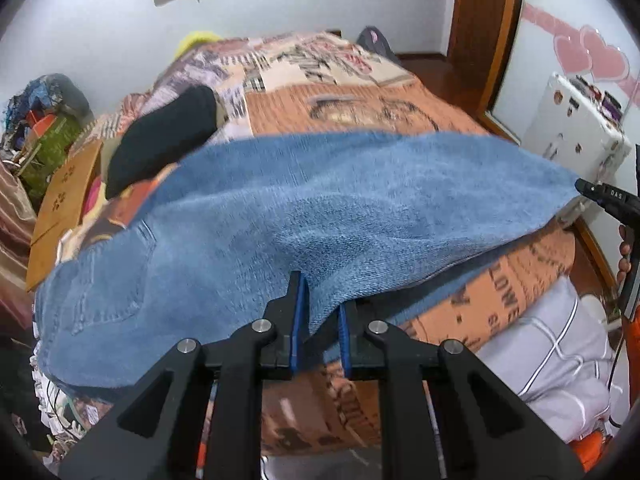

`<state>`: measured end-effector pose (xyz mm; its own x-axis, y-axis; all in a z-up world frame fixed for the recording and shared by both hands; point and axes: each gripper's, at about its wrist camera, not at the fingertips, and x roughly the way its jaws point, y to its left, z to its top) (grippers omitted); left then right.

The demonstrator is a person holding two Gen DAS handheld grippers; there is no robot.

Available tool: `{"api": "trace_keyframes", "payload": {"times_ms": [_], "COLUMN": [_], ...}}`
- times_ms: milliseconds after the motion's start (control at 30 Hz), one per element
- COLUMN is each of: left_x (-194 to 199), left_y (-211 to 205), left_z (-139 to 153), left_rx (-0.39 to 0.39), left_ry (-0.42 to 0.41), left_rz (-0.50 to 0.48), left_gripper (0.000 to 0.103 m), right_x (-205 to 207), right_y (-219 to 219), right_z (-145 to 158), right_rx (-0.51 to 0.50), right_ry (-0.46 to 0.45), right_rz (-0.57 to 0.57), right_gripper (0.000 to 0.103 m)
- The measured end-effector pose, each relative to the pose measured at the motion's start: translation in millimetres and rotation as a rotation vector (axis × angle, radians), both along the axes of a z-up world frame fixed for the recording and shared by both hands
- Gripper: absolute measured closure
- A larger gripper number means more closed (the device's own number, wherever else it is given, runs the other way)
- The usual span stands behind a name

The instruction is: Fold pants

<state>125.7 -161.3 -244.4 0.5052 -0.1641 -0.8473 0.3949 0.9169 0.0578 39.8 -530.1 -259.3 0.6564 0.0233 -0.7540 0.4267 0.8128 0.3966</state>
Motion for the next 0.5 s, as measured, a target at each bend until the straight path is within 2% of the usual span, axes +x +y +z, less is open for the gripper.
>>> {"api": "trace_keyframes", "payload": {"times_ms": [67,200,400,500], "left_x": [-1.3,-7.6,-14.8,-7.2], "left_y": [0.3,8.2,30.6,40.2], "left_z": [-4.9,3.7,39.7,56.7], "left_rx": [-0.008,-0.058,-0.108,-0.111], "left_ry": [0.036,0.065,0.022,-0.017], "left_rz": [0.001,-0.007,0.040,0.079], "left_gripper": [0.086,0.059,0.056,0.052], "right_x": [2.0,0.1,-8.1,-0.3], "right_y": [0.7,5.3,-7.1,-12.4], "right_z": [-13.0,-23.1,-2.7,11.5], "right_rx": [0.014,-0.051,-0.113,-0.180], "right_ry": [0.049,0.125,0.093,0.071], "right_rz": [0.009,0.001,-0.020,-0.007], "right_gripper": [0.089,0.086,0.083,0.076]}}
